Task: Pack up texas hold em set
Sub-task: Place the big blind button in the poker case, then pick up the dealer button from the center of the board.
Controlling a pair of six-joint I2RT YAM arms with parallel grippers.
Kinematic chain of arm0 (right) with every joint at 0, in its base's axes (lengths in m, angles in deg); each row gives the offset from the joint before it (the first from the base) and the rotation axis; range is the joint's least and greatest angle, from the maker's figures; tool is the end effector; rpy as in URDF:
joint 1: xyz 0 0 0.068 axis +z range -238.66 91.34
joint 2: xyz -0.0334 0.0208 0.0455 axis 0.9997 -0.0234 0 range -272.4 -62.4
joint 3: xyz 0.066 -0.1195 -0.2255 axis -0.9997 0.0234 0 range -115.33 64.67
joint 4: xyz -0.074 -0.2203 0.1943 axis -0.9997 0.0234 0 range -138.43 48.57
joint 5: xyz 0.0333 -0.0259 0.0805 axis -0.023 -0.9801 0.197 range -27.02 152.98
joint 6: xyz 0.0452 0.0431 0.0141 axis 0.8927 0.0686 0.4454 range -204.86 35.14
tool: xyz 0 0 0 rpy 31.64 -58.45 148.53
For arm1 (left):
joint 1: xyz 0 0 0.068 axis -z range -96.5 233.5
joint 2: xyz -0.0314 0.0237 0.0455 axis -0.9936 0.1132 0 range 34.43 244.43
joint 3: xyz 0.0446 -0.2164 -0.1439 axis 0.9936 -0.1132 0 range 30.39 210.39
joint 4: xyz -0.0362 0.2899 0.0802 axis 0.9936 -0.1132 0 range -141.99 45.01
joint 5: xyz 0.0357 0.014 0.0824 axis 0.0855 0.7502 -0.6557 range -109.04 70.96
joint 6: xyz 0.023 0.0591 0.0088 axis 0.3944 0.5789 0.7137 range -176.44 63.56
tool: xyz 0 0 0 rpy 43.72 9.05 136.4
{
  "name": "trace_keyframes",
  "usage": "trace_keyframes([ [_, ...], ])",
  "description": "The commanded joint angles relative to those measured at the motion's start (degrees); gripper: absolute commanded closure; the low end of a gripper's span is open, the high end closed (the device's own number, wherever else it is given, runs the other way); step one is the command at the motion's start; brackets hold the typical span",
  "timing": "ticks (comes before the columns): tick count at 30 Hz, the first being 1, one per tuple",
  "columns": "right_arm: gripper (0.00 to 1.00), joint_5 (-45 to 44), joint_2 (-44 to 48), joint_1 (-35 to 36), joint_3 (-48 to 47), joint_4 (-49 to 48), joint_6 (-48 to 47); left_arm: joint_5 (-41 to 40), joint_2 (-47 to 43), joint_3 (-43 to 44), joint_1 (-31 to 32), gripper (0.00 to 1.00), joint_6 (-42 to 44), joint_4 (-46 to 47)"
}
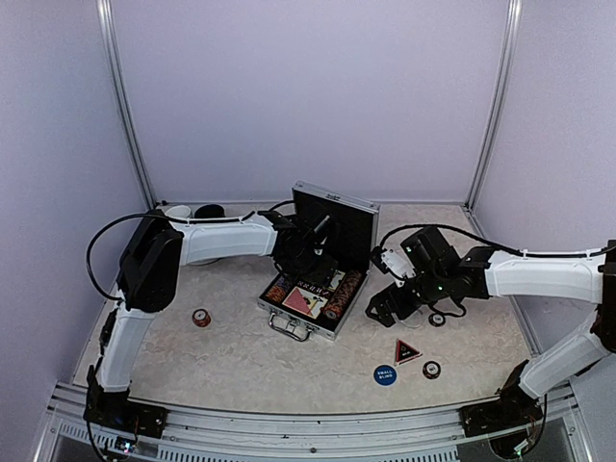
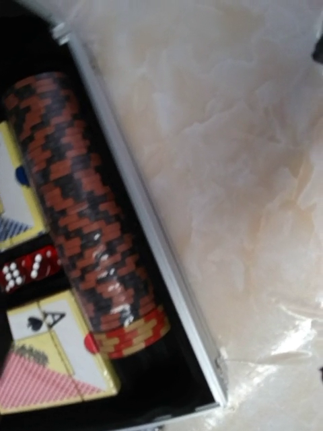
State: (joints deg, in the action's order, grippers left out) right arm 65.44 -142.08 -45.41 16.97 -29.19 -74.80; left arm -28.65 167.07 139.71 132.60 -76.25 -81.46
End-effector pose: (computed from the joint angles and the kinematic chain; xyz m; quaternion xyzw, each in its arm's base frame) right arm 0.2378 0.2267 0.1655 -0.2762 0.9018 0.1669 0.2875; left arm 0.3619 -0.4052 0.1353 0.2221 0.9364 -0.0802 0.2598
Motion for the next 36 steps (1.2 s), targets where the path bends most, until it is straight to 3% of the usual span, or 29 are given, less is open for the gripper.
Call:
trace_keyframes([
  [1,0.03,-2.63,0.14,-2.6,0.77,2.61,2.97,-2.01,-6.24,-4.74,1.3,0.19,0.05,2.02],
  [9,0.01,-6.88,-0.33,-8.57,0.93,5.47,4.91,-3.58,-17.56,-14.14,4.34,0.11,-0.71,5.68],
  [18,0.01,-5.62,-6.8,-11.11,0.12,7.32,3.25,-5.9,-27.24,-24.2,5.8,0.1,-1.71,10.74],
  [25,0.06,-2.92,-10.06,-12.4,-0.66,7.57,1.37,-7.13,-28.65,-24.94,5.85,0.1,-1.31,10.97],
  [36,0.21,1.75,-12.47,-13.1,-0.67,8.33,1.64,-8.57,-27.24,-23.8,6.39,0.1,-0.61,9.31],
])
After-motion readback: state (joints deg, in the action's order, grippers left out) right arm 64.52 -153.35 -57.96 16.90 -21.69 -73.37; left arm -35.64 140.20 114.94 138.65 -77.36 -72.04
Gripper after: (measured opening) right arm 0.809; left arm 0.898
